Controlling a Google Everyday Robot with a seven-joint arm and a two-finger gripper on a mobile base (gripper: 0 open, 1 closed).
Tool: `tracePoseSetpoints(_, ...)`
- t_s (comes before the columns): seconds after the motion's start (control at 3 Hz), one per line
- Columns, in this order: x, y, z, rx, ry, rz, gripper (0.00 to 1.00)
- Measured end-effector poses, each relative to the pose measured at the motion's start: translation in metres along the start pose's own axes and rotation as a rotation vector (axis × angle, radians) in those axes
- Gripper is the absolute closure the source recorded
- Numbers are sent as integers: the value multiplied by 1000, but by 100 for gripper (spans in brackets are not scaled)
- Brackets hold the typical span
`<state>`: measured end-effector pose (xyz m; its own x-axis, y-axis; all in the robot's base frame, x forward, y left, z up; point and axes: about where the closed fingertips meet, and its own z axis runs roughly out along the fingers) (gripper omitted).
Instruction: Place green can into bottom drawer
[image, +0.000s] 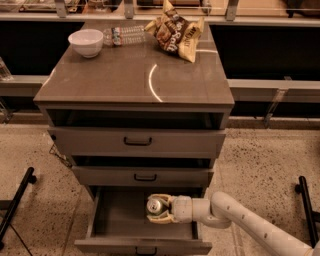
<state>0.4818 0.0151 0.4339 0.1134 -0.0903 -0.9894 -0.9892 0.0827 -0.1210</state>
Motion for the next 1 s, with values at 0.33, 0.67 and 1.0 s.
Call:
tracePoseSetpoints(0.33, 31, -3, 2, 19, 12, 16, 100)
tracePoseSetpoints(0.67, 77, -10, 11, 3, 89, 16, 100)
tracePoseSetpoints(1.0, 116, -16, 25, -27, 141, 27, 100)
